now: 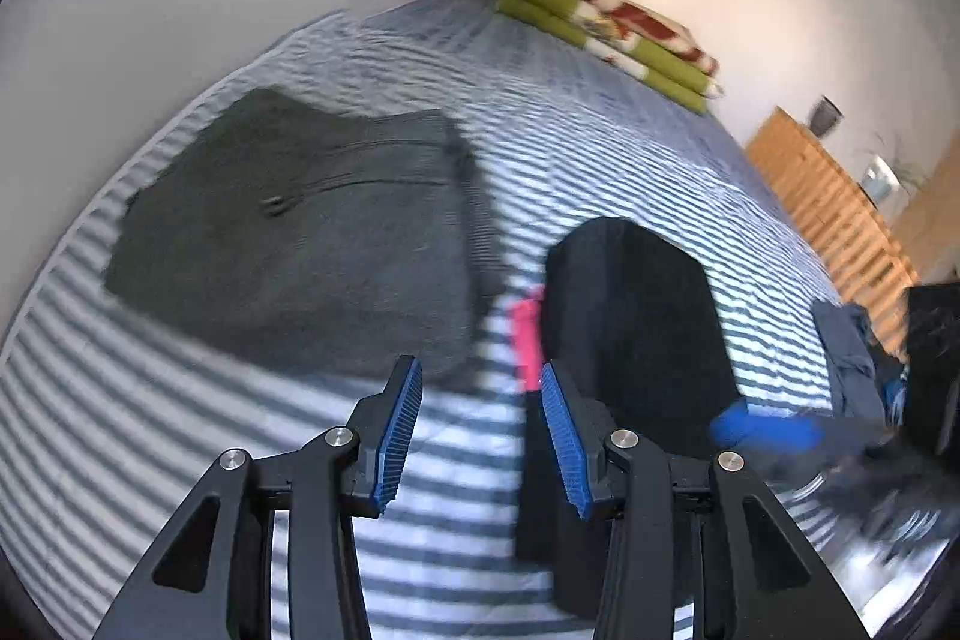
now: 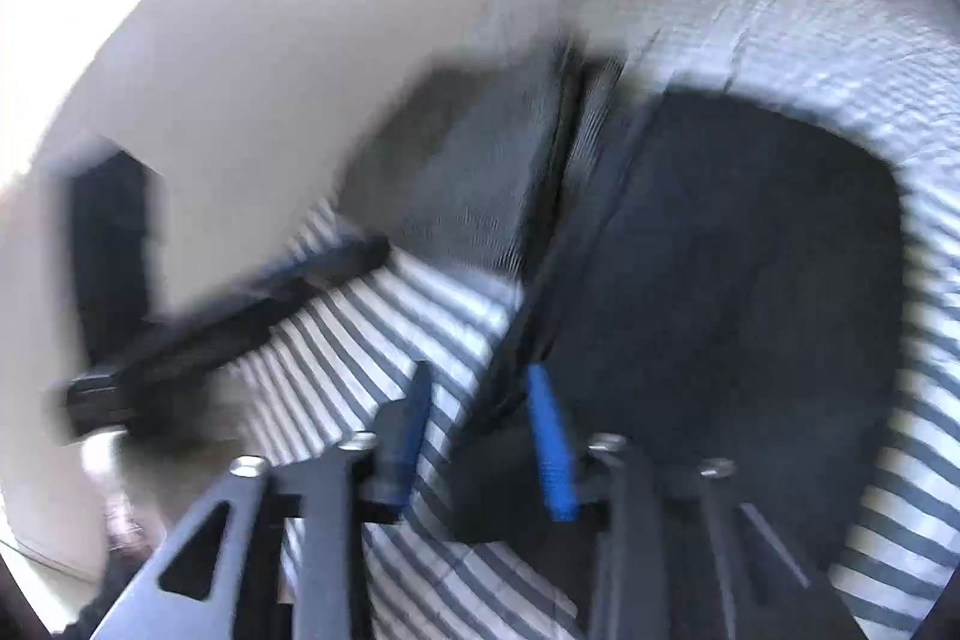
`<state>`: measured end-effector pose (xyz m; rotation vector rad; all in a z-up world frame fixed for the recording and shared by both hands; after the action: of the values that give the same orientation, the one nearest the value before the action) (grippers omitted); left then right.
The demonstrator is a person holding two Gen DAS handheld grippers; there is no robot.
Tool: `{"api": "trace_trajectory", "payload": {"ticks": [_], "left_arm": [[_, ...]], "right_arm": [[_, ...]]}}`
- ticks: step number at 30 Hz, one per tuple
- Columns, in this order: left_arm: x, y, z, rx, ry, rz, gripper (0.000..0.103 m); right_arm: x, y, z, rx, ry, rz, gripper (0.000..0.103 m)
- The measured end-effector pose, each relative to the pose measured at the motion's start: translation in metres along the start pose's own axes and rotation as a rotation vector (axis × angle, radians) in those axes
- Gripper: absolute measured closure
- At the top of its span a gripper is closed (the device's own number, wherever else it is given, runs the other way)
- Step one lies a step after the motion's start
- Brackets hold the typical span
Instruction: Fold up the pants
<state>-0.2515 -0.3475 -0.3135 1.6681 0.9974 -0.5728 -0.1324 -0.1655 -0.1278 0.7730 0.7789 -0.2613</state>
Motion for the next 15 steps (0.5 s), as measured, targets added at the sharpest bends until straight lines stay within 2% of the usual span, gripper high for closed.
{"api": "trace_trajectory", "payload": {"ticks": [2, 5, 8, 10, 12, 15], "left_arm": [[0.002, -0.013, -0.018, 0.03, -0.023, 0.024, 0.058], [0.01, -0.031, -0.051, 0.053, -0.079, 0.055, 0.058], [0.023, -0.051, -0.079, 0.057, -0.18, 0.1, 0.058], [0.034, -0.074, -0.08, -0.013, -0.226, 0.135, 0.058], [0.042, -0.099, -0.071, -0.067, -0.232, 0.181, 0.056], [0.047, -0.112, -0.061, -0.101, -0.233, 0.2, 0.041]], "right_arm": [[-0.008, 0.026, -0.027, 0.105, 0.04, -0.062, 0.061], [-0.003, 0.033, -0.068, 0.171, -0.022, -0.028, 0.061], [0.005, 0.022, -0.093, 0.249, -0.043, -0.017, 0.063], [0.01, -0.001, -0.103, 0.259, -0.07, 0.02, 0.065], [0.015, -0.021, -0.109, 0.285, -0.069, 0.052, 0.066], [0.027, -0.045, -0.116, 0.349, 0.004, 0.122, 0.065]]}}
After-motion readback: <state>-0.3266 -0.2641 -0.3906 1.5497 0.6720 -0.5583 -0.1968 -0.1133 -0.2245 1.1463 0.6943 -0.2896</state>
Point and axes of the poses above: each gripper's, at about its wrist camera, not at the fingertips, and y roughly against the way its jaws point, z to its left, x to its underside, the point moved 5 cm from there along -y, roughly the way its jaws point, and after that the axes turned 15 degrees about -z, right-handed, at the moved point
